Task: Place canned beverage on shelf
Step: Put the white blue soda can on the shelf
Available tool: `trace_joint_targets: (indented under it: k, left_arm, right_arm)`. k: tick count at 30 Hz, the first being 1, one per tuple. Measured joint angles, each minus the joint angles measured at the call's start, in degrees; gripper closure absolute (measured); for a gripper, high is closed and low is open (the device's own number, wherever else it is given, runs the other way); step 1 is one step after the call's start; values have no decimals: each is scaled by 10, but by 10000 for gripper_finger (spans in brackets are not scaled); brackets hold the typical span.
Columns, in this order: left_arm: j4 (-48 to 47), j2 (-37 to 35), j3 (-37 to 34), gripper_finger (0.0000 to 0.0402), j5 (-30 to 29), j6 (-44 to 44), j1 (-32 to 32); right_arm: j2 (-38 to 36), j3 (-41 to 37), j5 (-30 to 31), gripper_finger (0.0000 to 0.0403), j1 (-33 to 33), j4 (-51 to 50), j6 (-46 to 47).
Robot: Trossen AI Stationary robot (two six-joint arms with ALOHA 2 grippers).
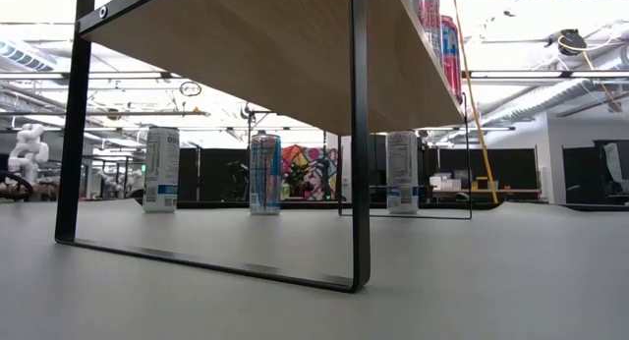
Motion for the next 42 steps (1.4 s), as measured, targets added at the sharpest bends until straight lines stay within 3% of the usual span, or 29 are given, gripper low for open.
trace_joint_targets:
  k: [10, 23, 30, 34, 42]
  left_arm:
    - [19, 19, 0, 146, 1, 0, 0]
    - [18, 20, 0, 146, -6, 3, 0]
    - [16, 20, 0, 145, -6, 3, 0]
    - [7, 20, 0, 124, -5, -4, 0]
    - [-17, 19, 0, 40, 20, -49, -5]
  right_arm:
    - [0, 0, -38, 85, -15, 1, 52]
    - [0, 0, -38, 174, -15, -4, 77]
    - [0, 0, -38, 179, -15, -4, 77]
    - [0, 0, -38, 180, -15, -4, 71]
    - [-2, -1, -38, 181, -15, -9, 50]
